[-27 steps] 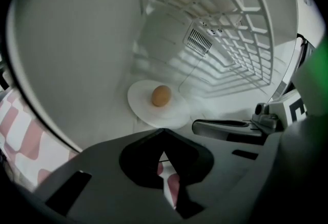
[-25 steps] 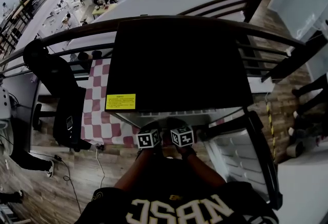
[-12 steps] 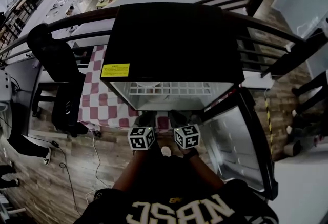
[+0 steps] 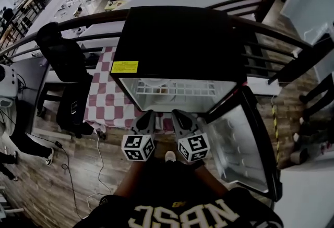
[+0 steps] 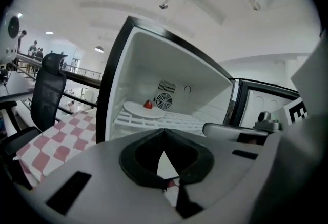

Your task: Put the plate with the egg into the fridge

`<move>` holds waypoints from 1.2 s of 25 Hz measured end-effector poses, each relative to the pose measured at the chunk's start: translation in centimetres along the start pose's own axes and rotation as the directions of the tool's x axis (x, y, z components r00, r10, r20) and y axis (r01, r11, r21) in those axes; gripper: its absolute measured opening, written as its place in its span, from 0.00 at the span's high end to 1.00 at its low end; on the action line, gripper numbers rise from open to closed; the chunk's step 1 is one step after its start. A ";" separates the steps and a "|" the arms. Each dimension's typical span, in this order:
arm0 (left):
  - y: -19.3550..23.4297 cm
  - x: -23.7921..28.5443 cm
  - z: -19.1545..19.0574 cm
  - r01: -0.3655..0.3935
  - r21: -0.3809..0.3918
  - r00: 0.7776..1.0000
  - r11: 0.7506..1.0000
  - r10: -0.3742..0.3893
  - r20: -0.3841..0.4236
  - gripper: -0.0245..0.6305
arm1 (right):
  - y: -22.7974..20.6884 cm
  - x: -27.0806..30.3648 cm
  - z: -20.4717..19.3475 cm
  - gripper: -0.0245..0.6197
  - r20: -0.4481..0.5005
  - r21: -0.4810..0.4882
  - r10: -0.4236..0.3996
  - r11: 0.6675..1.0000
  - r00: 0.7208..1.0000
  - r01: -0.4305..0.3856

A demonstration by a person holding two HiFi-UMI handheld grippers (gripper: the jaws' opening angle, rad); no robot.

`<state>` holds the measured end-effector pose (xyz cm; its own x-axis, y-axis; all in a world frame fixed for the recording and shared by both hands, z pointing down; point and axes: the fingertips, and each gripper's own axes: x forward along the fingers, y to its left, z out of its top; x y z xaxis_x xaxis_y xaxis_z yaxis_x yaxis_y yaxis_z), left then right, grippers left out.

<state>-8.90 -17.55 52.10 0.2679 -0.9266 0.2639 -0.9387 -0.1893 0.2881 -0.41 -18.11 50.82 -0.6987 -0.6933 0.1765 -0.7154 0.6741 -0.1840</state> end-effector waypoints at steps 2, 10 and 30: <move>-0.2 -0.7 2.0 0.002 0.037 1.000 0.999 -0.003 0.029 0.93 | 0.5 -0.1 1.7 0.92 0.020 -0.005 -0.002 1.000 1.000 0.002; -1.5 -2.1 5.2 0.059 0.116 0.995 0.992 -0.068 0.076 0.93 | 2.0 -0.7 4.5 0.92 0.050 0.007 -0.042 0.999 0.998 0.042; -0.2 -3.2 6.6 0.153 0.162 0.985 0.975 -0.164 0.054 0.93 | 3.7 -0.3 5.7 0.92 0.070 0.001 -0.173 0.985 0.982 0.174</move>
<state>-10.99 -16.70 45.09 0.4060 -0.8993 0.1626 -0.9091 -0.3792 0.1725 -2.81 -16.93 44.57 -0.5618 -0.8158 0.1377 -0.8259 0.5432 -0.1514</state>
